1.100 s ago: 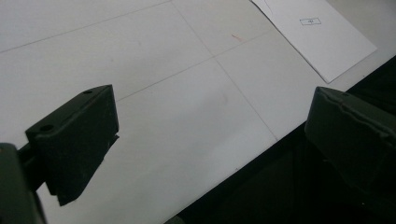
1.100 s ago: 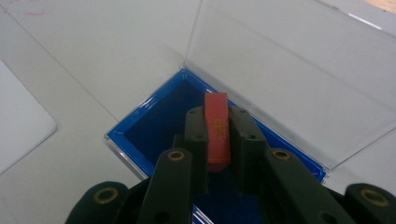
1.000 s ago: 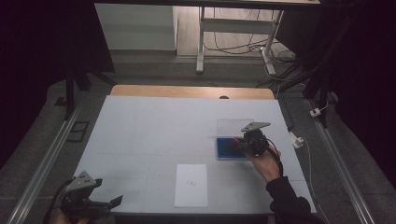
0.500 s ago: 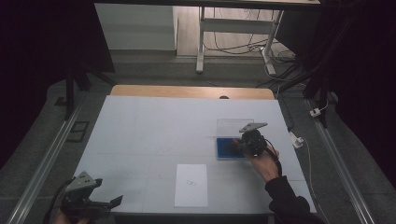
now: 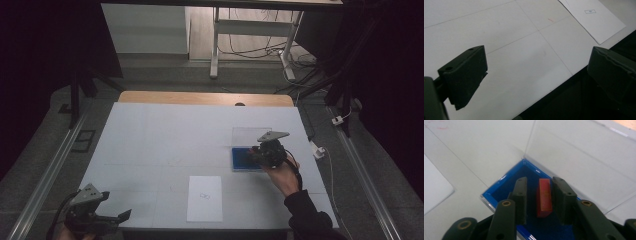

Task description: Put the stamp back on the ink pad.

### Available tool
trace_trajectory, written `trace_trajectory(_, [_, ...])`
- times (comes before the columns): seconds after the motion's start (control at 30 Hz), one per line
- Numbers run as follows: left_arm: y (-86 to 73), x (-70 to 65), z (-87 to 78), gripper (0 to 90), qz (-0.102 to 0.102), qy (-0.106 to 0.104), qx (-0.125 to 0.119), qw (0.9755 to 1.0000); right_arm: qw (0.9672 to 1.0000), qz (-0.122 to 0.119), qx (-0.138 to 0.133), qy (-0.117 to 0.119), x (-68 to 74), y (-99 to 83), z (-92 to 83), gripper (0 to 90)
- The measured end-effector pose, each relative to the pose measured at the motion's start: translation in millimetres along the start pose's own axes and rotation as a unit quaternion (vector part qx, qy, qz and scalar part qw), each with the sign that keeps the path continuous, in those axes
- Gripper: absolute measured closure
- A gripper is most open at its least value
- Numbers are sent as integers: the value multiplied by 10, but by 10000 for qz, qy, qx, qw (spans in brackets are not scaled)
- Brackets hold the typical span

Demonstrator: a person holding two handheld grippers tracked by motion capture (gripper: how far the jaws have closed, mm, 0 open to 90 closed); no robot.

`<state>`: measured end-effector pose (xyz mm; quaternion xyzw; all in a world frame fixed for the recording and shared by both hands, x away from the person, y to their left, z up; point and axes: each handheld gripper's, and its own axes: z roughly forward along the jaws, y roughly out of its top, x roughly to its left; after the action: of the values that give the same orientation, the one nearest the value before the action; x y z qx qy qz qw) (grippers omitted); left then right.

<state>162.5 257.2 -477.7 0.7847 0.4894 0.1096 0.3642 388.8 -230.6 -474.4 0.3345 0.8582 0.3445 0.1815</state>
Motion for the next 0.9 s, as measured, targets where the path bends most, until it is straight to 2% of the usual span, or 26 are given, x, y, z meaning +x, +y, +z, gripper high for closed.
trace_trajectory(0.5, [-1,-1,-2,31,1,3,-4,10000,9993,-59,-297,223,159,42,-188,430])
trace_trajectory(0.63, [-1,-3,-2,31,3,9,-5,10000,9991,-51,-295,300,187,41,-225,373])
trace_trajectory(0.77, [-2,-3,-3,31,0,13,-8,10000,9989,16,-310,351,208,37,-244,309])
trace_trajectory(0.9, [-2,-2,-4,31,-6,18,-9,10000,9984,191,-302,437,227,31,-249,227])
